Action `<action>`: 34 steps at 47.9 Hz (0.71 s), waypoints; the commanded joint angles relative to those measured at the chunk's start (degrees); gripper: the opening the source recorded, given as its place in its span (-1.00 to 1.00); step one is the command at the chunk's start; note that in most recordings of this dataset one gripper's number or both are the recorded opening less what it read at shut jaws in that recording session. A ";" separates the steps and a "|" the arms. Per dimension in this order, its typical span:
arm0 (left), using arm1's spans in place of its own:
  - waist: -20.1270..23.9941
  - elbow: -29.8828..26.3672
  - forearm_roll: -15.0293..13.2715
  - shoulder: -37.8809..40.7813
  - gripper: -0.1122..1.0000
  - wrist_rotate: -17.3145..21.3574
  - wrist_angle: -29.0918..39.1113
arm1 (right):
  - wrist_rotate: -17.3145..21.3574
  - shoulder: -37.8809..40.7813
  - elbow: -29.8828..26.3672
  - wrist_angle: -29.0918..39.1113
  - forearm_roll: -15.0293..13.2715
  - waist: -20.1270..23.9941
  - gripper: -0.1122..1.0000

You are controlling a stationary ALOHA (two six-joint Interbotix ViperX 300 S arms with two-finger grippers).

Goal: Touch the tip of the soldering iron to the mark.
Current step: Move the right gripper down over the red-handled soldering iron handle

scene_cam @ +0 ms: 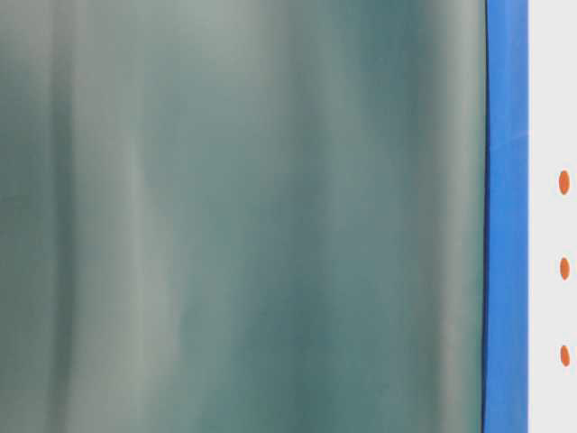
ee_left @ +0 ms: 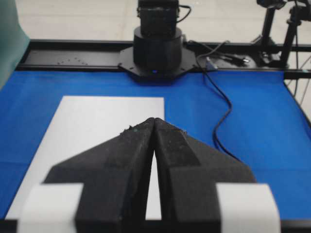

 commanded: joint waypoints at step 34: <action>-1.05 -0.26 0.09 0.00 -0.80 -0.09 -1.58 | 7.38 11.60 -6.42 0.26 0.26 7.38 -0.68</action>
